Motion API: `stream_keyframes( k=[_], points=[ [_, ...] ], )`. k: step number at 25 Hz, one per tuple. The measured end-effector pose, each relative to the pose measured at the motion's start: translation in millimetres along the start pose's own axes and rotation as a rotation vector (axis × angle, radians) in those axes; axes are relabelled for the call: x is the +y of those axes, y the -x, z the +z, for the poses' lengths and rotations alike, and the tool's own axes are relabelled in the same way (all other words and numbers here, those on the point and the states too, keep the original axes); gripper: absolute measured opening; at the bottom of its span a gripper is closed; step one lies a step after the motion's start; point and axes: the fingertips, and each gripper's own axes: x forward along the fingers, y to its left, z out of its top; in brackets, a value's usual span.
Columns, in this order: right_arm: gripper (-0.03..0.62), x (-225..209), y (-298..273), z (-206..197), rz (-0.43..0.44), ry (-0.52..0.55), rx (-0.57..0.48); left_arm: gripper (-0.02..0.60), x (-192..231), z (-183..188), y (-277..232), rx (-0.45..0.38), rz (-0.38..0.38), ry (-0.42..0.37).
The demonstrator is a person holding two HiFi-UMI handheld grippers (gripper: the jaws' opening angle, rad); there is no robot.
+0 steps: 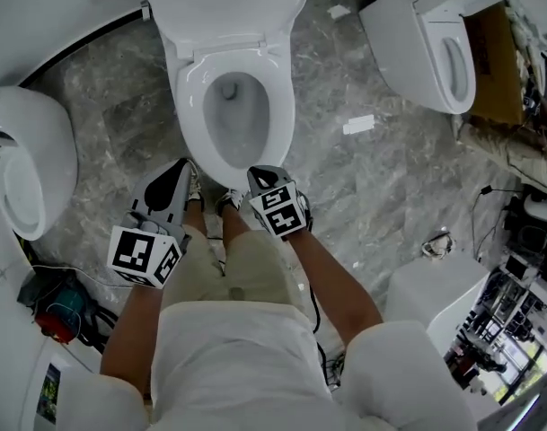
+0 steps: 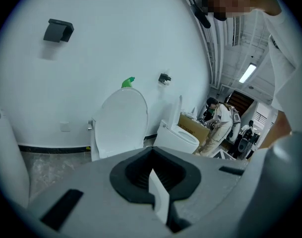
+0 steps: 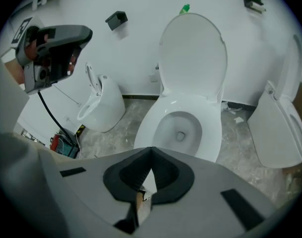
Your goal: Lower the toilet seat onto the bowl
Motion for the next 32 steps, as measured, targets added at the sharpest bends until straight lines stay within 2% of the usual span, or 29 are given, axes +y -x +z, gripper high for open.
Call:
stream_keyframes(
  k=[5, 9, 15, 25, 32],
  points=[
    [-0.002, 16, 58, 68, -0.01, -0.034, -0.137, -0.005, -4, 47, 21, -0.049, -0.009, -0.051],
    [-0.002, 30, 104, 126, -0.032, 0.008, -0.257, -0.005, -4, 92, 42, -0.116, 0.0, -0.092],
    [-0.002, 40, 172, 186, -0.067, -0.012, -0.41, -0.005, -10, 150, 80, -0.216, 0.017, -0.147],
    [-0.002, 62, 285, 249, -0.083, -0.014, -0.63, -0.005, -32, 237, 151, -0.412, 0.04, -0.25],
    [-0.002, 81, 353, 277, -0.109, 0.039, -0.729, -0.005, -60, 286, 200, -0.532, 0.018, -0.327]
  ],
)
